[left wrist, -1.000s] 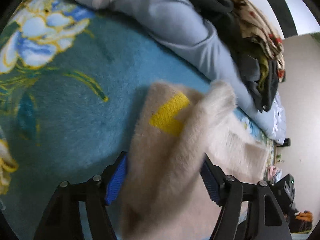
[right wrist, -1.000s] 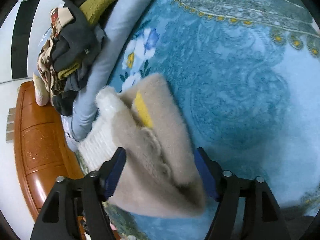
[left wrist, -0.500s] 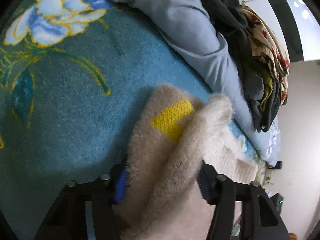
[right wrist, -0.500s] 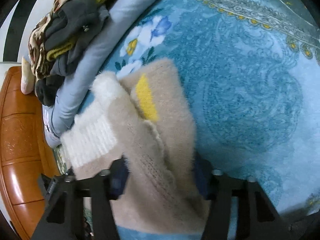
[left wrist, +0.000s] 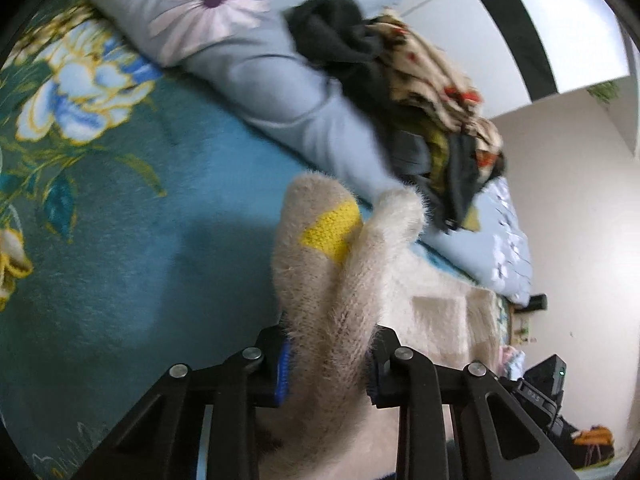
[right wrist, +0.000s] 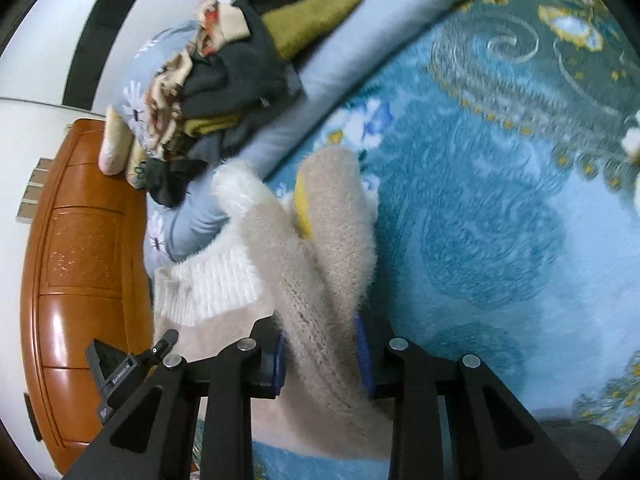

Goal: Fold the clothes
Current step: 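Carry the folded beige sweater with both grippers over to the pink cloth stack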

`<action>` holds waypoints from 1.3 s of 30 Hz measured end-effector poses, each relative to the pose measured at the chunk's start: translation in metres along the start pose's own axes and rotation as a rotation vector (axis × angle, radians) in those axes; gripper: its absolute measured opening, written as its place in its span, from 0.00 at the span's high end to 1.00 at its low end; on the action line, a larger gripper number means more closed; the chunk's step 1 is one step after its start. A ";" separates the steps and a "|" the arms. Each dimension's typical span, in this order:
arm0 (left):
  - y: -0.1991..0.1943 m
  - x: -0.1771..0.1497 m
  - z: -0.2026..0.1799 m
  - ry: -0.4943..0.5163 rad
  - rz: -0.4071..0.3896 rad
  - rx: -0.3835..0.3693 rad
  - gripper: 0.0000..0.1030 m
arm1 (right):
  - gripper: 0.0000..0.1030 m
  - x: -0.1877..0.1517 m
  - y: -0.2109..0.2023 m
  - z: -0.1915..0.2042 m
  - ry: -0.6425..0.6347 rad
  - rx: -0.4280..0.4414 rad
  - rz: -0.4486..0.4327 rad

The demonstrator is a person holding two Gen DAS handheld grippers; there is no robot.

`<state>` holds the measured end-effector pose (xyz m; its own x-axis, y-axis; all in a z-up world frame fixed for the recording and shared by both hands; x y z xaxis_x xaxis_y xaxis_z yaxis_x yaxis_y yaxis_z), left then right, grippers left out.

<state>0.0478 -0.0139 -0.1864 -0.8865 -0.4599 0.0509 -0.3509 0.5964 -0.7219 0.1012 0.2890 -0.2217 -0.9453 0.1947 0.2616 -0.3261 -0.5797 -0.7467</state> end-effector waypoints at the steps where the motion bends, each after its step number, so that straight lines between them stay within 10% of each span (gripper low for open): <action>1: -0.001 -0.001 -0.011 0.019 0.003 -0.003 0.71 | 0.71 0.002 -0.009 -0.003 -0.006 0.000 -0.016; 16: 0.099 -0.068 -0.274 0.463 0.187 -0.075 0.71 | 0.71 0.029 -0.186 -0.117 0.114 -0.073 -0.372; 30: 0.263 -0.309 -0.549 0.869 0.559 -0.245 0.71 | 0.71 -0.003 -0.411 -0.307 0.359 -0.319 -0.701; 39: 0.337 -0.425 -0.675 0.987 0.652 -0.319 0.71 | 0.71 -0.004 -0.524 -0.398 0.455 -0.447 -0.852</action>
<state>0.1024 0.8271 0.0145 -0.7237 0.5980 0.3445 0.3087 0.7269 -0.6134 0.2731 0.9072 -0.0754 -0.2870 0.7304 0.6198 -0.7670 0.2124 -0.6055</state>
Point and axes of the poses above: each gripper's, at about its wrist camera, not at the fingertips, and y roughly the way its jaws point, z to its left, x to its top, the point moved 8 cm from there along y, roughly the way its jaws point, and after that the axes turned 12 degrees about -y, right-handed, at the moved point
